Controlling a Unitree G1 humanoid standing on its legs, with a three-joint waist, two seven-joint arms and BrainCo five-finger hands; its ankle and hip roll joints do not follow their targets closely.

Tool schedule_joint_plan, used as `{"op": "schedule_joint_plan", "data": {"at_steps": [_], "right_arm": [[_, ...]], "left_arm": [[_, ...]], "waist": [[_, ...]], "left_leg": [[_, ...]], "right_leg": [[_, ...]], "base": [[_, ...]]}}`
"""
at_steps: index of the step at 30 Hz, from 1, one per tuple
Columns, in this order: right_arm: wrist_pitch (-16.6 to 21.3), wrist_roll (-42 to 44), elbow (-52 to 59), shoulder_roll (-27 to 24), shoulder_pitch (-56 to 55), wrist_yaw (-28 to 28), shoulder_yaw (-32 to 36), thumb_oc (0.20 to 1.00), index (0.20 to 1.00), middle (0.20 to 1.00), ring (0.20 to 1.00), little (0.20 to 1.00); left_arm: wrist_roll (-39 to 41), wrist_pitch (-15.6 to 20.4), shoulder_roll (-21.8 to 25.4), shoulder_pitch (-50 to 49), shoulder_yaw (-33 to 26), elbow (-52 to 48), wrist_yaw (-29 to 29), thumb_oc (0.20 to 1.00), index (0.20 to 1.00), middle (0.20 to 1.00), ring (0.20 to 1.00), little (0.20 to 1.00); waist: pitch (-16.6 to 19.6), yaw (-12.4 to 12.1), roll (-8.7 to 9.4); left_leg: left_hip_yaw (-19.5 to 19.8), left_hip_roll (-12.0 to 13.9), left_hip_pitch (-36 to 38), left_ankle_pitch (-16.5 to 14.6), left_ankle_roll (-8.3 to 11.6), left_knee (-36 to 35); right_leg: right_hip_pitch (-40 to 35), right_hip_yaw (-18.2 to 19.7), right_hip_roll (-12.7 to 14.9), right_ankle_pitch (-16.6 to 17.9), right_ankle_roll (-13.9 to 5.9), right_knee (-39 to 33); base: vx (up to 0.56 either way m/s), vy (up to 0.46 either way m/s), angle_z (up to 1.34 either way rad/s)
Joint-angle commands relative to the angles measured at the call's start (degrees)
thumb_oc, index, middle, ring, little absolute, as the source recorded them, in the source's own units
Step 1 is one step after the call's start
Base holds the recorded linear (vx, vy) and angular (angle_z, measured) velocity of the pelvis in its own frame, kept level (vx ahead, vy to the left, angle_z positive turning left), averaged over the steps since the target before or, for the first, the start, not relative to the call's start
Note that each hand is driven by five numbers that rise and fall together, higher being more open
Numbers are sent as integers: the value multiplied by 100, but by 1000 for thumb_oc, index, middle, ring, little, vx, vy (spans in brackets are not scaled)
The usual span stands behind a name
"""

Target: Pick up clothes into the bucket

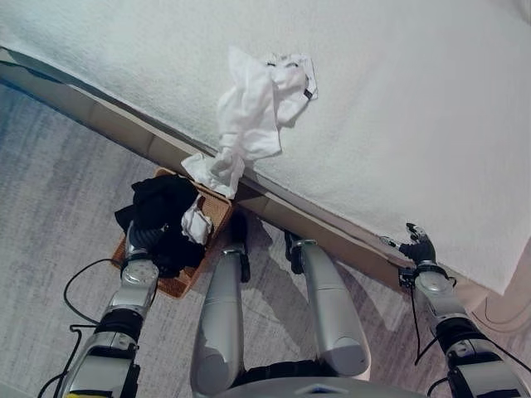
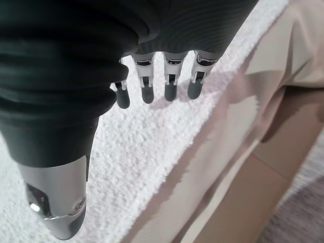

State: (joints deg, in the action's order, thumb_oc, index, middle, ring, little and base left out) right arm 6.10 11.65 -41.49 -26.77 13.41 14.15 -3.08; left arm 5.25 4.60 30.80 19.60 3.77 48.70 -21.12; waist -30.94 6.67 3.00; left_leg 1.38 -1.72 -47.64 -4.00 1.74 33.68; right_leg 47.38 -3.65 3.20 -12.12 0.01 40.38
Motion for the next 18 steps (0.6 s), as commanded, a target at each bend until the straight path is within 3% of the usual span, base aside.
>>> {"op": "schedule_joint_plan", "data": {"at_steps": [1,4,15,16,17,18], "right_arm": [[246,203,271,-162,-228,166,-90,1000,1000,1000,1000,1000],[286,303,279,-213,-121,239,-149,1000,1000,1000,1000,1000],[292,325,273,-162,6,249,-278,1000,1000,1000,1000,1000],[295,329,282,-173,19,239,-281,1000,1000,1000,1000,1000],[301,335,309,-182,24,226,-281,1000,1000,1000,1000,1000],[302,344,291,-186,35,217,-271,1000,1000,1000,1000,1000]], "left_arm": [[-163,-41,449,-168,24,65,-325,200,200,200,200,200],[-176,-129,621,40,81,240,-386,200,200,200,200,200],[-208,-344,630,144,51,617,-460,200,200,200,200,200],[-189,-352,619,135,34,669,-438,363,363,363,363,363],[-208,-377,623,126,22,695,-414,1000,1000,1000,1000,1000],[-230,-398,630,124,34,734,-376,1000,1000,1000,1000,1000]], "waist": [[114,12,219],[114,41,252],[114,22,289],[114,22,292],[114,22,289],[114,20,285]], "left_leg": [[175,191,81,-1070,-177,1131],[170,228,-377,-1159,-187,1404],[181,213,-659,-1218,-220,1488],[183,213,-659,-1215,-219,1487],[182,217,-653,-1208,-218,1471],[178,218,-639,-1202,-214,1460]], "right_leg": [[-231,397,425,235,-556,-192],[224,401,408,185,-556,20],[531,390,402,187,-537,26],[523,398,395,191,-535,12],[522,397,397,195,-534,3],[513,405,398,193,-530,-5]], "base": [[-10,58,-8],[0,31,-6],[10,13,-5],[2,2,5],[3,1,4],[0,5,7]]}}
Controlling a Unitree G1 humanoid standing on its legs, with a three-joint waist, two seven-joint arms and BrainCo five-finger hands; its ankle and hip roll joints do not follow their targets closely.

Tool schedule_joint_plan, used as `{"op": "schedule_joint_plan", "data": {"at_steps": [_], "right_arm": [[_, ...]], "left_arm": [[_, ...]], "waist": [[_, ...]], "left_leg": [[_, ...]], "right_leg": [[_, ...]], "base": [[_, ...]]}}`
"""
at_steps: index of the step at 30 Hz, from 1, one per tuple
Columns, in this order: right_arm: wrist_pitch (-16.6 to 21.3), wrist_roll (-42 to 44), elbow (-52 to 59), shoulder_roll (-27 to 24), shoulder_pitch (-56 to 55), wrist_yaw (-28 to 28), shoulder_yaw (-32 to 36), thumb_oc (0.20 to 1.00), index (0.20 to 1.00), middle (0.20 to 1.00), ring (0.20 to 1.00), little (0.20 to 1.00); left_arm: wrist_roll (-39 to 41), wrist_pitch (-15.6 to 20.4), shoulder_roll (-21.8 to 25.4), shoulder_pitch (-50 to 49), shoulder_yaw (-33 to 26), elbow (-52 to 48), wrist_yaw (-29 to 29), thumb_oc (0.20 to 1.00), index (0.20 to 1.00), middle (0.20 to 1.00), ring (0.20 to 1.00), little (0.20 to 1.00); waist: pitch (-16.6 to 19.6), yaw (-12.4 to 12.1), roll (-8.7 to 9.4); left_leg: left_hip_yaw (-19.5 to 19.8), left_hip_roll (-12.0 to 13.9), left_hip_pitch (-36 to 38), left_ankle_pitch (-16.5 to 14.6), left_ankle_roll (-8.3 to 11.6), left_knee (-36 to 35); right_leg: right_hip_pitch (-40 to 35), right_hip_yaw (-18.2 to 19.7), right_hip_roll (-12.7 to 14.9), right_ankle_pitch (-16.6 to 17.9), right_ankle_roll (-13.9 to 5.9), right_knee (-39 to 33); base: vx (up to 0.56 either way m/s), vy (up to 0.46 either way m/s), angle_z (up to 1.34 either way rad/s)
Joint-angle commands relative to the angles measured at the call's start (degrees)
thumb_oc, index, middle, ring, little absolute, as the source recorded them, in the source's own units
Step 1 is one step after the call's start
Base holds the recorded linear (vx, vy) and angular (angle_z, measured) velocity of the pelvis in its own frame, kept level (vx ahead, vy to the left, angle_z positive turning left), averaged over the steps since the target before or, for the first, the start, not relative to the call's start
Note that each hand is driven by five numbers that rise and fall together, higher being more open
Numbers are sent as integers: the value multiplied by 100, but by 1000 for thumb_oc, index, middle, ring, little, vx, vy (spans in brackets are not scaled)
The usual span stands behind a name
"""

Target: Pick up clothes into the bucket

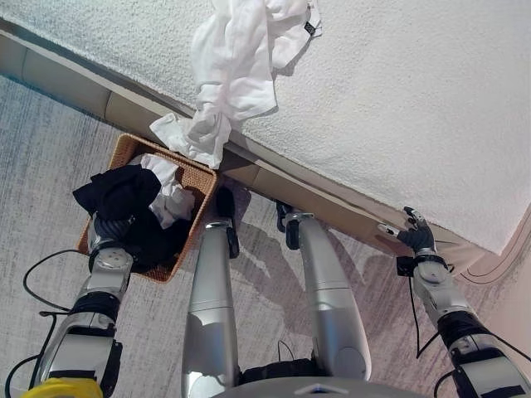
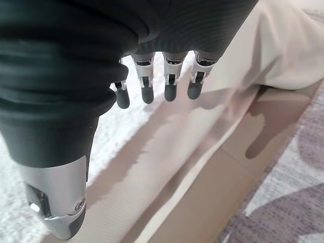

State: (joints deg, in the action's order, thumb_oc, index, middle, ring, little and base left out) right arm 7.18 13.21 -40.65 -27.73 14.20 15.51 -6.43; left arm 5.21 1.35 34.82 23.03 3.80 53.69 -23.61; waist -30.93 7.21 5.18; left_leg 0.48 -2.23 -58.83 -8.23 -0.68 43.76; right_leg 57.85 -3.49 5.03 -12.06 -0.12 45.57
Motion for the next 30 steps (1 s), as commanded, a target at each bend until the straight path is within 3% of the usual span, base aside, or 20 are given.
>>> {"op": "schedule_joint_plan", "data": {"at_steps": [1,9,25,30], "right_arm": [[196,196,201,-96,-24,74,78,1000,1000,1000,1000,1000],[259,211,502,-131,53,54,142,1000,1000,1000,1000,1000],[357,164,1201,-30,46,38,260,1000,1000,1000,1000,1000],[678,-167,2168,-24,119,473,539,1000,1000,1000,1000,1000]], "left_arm": [[-246,-83,233,-214,35,276,-97,1000,1000,1000,1000,1000],[-318,-183,191,-210,-29,479,-26,1000,1000,1000,1000,1000],[-341,-146,6,-491,-232,-55,-139,1000,1000,1000,1000,1000],[694,473,-650,-880,-672,-1122,-513,1000,1000,1000,1000,1000]], "waist": [[114,-35,65],[114,-41,24],[114,-106,-90],[114,-182,-167]], "left_leg": [[268,260,485,-774,30,446],[272,253,582,-726,54,326],[263,232,733,-584,99,28],[268,168,821,-494,110,-203]], "right_leg": [[-540,392,215,184,-512,-527],[-609,398,228,202,-502,-586],[-735,341,290,236,-511,-747],[-796,287,338,225,-519,-802]], "base": [[-2,3,5],[-1,1,0],[0,0,0],[4,-18,1]]}}
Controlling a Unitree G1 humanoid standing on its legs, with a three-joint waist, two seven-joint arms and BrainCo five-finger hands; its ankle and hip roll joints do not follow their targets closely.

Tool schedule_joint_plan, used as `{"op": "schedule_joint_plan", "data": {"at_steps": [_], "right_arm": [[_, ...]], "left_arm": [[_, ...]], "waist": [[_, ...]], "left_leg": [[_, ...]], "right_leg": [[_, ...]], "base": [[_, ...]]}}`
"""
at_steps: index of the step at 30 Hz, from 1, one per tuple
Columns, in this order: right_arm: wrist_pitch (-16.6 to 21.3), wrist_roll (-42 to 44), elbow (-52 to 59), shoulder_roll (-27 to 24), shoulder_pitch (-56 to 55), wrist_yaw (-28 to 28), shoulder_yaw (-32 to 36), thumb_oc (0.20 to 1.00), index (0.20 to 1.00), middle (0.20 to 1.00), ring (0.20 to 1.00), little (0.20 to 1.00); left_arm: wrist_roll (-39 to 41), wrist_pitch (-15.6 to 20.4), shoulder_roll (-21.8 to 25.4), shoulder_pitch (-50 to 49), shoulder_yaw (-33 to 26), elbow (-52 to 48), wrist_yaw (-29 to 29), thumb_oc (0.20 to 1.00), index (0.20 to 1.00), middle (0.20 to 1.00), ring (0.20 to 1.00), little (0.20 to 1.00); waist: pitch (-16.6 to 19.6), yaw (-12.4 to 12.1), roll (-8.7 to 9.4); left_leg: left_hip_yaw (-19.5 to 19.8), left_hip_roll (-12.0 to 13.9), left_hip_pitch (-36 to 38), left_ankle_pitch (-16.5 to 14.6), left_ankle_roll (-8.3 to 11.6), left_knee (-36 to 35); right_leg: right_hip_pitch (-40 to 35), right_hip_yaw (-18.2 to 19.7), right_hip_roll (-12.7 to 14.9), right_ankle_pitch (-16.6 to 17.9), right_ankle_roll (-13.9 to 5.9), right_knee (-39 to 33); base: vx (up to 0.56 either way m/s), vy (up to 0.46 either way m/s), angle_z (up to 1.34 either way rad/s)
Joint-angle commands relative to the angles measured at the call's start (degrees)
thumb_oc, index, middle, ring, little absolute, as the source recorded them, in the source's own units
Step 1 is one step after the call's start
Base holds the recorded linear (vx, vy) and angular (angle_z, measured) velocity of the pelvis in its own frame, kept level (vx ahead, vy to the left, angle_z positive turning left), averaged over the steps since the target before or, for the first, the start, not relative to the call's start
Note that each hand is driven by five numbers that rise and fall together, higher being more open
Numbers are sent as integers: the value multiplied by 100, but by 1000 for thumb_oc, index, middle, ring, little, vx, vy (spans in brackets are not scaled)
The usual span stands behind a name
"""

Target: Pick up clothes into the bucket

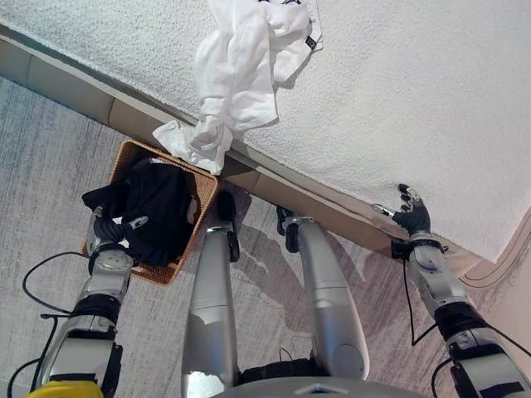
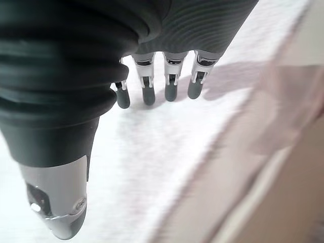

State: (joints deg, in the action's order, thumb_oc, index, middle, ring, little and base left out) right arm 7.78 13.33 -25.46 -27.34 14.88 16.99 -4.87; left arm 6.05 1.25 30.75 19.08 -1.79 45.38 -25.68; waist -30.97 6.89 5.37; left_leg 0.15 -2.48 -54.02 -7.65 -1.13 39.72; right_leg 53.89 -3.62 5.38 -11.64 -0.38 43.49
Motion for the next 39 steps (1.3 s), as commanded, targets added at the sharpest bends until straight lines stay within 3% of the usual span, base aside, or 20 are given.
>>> {"op": "schedule_joint_plan", "data": {"at_steps": [1,3,5,11,12,13,14,16,17,23,26,29,39], "right_arm": [[616,-182,655,-66,45,327,381,1000,1000,1000,1000,1000],[674,-355,983,-92,230,489,470,1000,1000,1000,1000,1000],[675,-450,1073,-145,357,541,476,1000,1000,1000,1000,1000],[451,-1155,706,-713,1671,901,198,1000,1000,1000,1000,1000],[461,-1150,689,-725,1714,906,196,1000,1000,1000,1000,1000],[376,-1234,518,-813,1968,931,75,1000,1000,1000,1000,1000],[387,-1229,498,-824,2010,938,68,1000,1000,1000,1000,1000],[118,-1503,-280,-1227,2913,905,-430,1000,1000,1000,1000,1000],[-30,-1538,-826,-1361,3382,908,-709,1000,1000,1000,1000,1000],[-425,-1954,-2429,-1795,4727,657,-1874,1000,1000,1000,1000,1000],[-571,-2242,-3424,-1855,5394,324,-2689,1000,1000,1000,1000,1000],[-615,-2443,-3914,-1774,5620,215,-3045,1000,1000,1000,1000,1000],[-788,-2712,-4791,-1462,5943,-274,-3627,1000,1000,1000,1000,1000]], "left_arm": [[613,480,-249,-499,-117,-305,-306,1000,1000,1000,1000,1000],[2018,1093,-727,-699,-210,-644,161,1000,1000,1000,1000,1000],[2255,1216,-849,-735,-114,-715,326,1000,1000,1000,1000,1000],[1769,1168,-1013,-1148,614,-723,772,1000,1000,1000,1000,1000],[1767,1171,-1017,-1123,603,-732,770,1000,1000,1000,1000,1000],[1656,1130,-1009,-1223,758,-699,825,1000,1000,1000,1000,1000],[1653,1133,-1014,-1203,747,-709,822,1000,1000,1000,1000,1000],[1569,1120,-995,-1301,1058,-551,1038,1000,1000,1000,1000,1000],[1512,1122,-990,-1385,1252,-493,1098,1000,1000,1000,1000,1000],[1446,1103,-896,-1481,1672,-381,1315,1000,1000,1000,1000,1000],[1418,1058,-855,-1459,1900,-253,1424,1000,1000,1000,1000,1000],[1416,1039,-884,-1415,2085,-227,1469,1000,1000,1000,1000,1000],[1526,998,-940,-1160,2445,-263,1567,1000,1000,1000,1000,1000]], "waist": [[117,-146,-189],[117,-235,-250],[117,-272,-286],[117,-654,-569],[117,-638,-575],[117,-729,-622],[117,-714,-631],[117,-898,-764],[117,-1013,-815],[117,-1206,-914],[117,-1317,-933],[117,-1363,-955],[117,-1485,-1038]], "left_leg": [[303,192,347,-550,155,195],[324,145,446,-492,169,43],[353,116,492,-464,171,-24],[479,-71,702,-219,197,-421],[465,-83,588,-14,185,-488],[510,-108,735,-170,205,-493],[499,-117,625,23,193,-552],[597,-201,751,167,220,-787],[656,-252,913,37,244,-823],[830,-349,963,233,290,-1034],[950,-390,937,320,307,-1107],[1011,-403,930,403,321,-1201],[1233,-427,993,699,376,-1663]], "right_leg": [[-407,298,304,184,-492,-597],[-468,265,349,170,-493,-609],[-503,254,365,163,-492,-616],[-658,123,548,149,-508,-596],[-561,89,569,338,-476,-681],[-698,94,593,144,-508,-600],[-606,58,611,325,-475,-678],[-713,-62,730,306,-482,-662],[-868,-92,794,102,-517,-574],[-962,-302,966,95,-511,-529],[-984,-435,1025,84,-513,-491],[-992,-517,1058,83,-512,-487],[-1043,-742,1109,116,-524,-655]], "base": [[6,-29,11],[3,-43,17],[-1,-53,13],[-22,-61,20],[-8,-37,19],[-86,-6,19],[-11,-43,22],[-19,-59,26],[54,-81,31],[-2,-50,35],[-12,-33,14],[1,-46,16],[2,-18,11]]}}
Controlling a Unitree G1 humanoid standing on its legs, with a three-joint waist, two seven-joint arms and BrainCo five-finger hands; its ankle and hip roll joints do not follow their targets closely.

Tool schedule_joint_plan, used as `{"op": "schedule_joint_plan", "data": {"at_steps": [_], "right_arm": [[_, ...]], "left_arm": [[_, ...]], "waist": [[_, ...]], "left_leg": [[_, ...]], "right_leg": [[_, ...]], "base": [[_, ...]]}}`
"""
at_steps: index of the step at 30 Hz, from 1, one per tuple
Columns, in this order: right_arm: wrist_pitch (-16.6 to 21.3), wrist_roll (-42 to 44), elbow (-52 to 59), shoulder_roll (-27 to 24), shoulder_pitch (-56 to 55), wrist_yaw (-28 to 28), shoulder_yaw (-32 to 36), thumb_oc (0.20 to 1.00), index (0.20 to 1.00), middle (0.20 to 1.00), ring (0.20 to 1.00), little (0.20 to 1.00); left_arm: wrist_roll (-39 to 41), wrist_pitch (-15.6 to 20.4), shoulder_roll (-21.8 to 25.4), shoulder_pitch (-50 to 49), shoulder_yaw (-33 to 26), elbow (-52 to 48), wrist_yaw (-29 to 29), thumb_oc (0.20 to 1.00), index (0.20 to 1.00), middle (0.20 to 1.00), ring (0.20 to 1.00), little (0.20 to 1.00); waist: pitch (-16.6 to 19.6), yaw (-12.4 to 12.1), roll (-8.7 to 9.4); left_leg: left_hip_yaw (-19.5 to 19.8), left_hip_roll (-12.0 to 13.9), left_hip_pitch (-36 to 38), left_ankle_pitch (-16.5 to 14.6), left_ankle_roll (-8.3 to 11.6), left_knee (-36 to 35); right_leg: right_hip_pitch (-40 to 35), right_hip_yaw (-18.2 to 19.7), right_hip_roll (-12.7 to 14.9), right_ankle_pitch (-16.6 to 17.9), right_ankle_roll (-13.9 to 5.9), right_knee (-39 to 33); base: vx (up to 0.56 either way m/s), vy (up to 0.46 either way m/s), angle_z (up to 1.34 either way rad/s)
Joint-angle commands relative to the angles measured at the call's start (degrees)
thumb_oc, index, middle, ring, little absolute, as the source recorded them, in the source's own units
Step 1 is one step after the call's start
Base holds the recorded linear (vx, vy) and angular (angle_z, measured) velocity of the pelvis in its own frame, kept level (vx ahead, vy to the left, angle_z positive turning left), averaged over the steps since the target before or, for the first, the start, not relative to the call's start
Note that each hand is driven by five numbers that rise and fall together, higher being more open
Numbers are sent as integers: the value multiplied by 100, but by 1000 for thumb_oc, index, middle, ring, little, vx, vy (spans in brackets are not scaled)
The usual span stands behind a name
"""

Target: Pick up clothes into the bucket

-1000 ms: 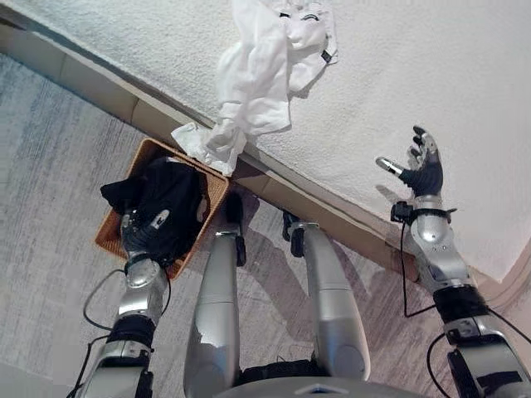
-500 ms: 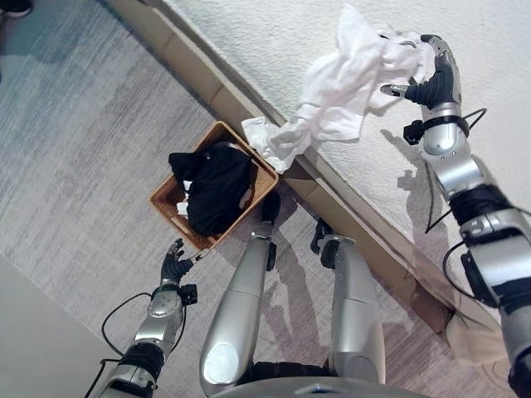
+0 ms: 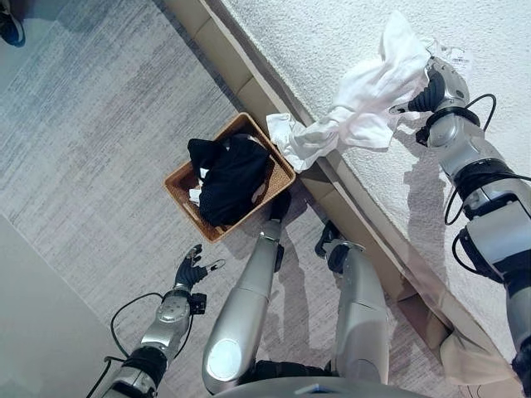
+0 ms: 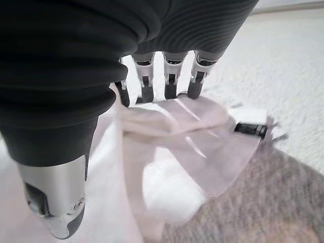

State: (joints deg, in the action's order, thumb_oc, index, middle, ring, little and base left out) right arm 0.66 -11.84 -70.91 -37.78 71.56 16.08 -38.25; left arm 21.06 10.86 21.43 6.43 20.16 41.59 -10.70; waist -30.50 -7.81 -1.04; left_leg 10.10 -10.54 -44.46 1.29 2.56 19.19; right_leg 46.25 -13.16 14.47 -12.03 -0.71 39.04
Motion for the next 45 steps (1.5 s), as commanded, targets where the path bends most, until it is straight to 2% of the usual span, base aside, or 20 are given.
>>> {"op": "schedule_joint_plan", "data": {"at_steps": [1,6,7,8,10,20,38,42,43,44,45], "right_arm": [[-92,-179,-389,-349,311,-298,-321,1000,1000,1000,1000,1000],[-86,-103,-432,-315,221,-437,-287,1000,1000,1000,1000,1000],[-70,-86,-402,-317,218,-429,-271,705,705,705,705,705],[-70,-86,-402,-318,217,-429,-271,495,495,495,495,495],[-36,-79,-276,-333,132,-353,-235,200,200,200,200,200],[-23,-150,-57,-344,221,-80,-221,200,200,200,200,200],[-41,-286,-99,-345,344,56,-285,200,200,200,200,200],[25,-176,319,-390,196,206,-152,200,200,200,200,200],[93,-104,804,-526,95,287,-57,200,200,200,200,200],[127,-28,1070,-585,6,340,17,200,200,200,200,200],[125,-29,1073,-575,-33,336,11,200,200,200,200,200]], "left_arm": [[26,25,-27,151,295,106,113,1000,1000,1000,1000,1000],[42,-6,-79,236,313,114,169,1000,1000,1000,1000,1000],[39,-9,-102,255,307,125,169,1000,1000,1000,1000,1000],[39,-9,-102,255,307,126,169,1000,1000,1000,1000,1000],[78,12,-130,277,289,127,140,1000,1000,1000,1000,1000],[32,47,-158,324,356,118,64,1000,1000,1000,1000,1000],[24,81,-192,331,388,224,-11,1000,1000,1000,1000,1000],[-8,161,-110,258,341,-223,-51,1000,1000,1000,1000,1000],[-53,218,-14,282,279,-574,-61,1000,1000,1000,1000,1000],[-117,243,61,284,270,-789,-90,1000,1000,1000,1000,1000],[-115,239,57,248,281,-785,-89,1000,1000,1000,1000,1000]], "waist": [[70,-46,-435],[70,-67,-466],[70,-65,-464],[70,-66,-464],[70,-58,-452],[70,-14,-429],[70,84,-379],[70,145,-324],[70,182,-295],[70,209,-269],[70,212,-249]], "left_leg": [[271,371,51,-127,20,280],[307,363,78,-90,21,234],[295,356,77,-103,13,253],[295,356,77,-103,13,253],[292,362,65,-105,13,265],[269,405,94,-75,36,165],[163,441,156,-106,39,159],[88,443,201,-224,15,337],[41,459,138,-98,0,380],[19,468,192,-134,-2,408],[11,469,307,-324,5,461]], "right_leg": [[-287,187,209,156,-494,-250],[-290,178,216,150,-491,-243],[-298,180,218,148,-496,-248],[-298,180,217,149,-496,-248],[-295,196,203,160,-498,-261],[-297,226,159,207,-515,-357],[-350,314,107,279,-542,-475],[-394,393,91,297,-552,-452],[-376,372,75,501,-517,-557],[-426,389,64,511,-527,-577],[-522,434,62,327,-566,-503]], "base": [[2,-12,4],[5,-5,1],[7,-5,-4],[0,0,0],[0,0,0],[0,0,0],[0,2,-1],[-20,35,-1],[-83,64,-2],[-8,34,-3],[0,0,0]]}}
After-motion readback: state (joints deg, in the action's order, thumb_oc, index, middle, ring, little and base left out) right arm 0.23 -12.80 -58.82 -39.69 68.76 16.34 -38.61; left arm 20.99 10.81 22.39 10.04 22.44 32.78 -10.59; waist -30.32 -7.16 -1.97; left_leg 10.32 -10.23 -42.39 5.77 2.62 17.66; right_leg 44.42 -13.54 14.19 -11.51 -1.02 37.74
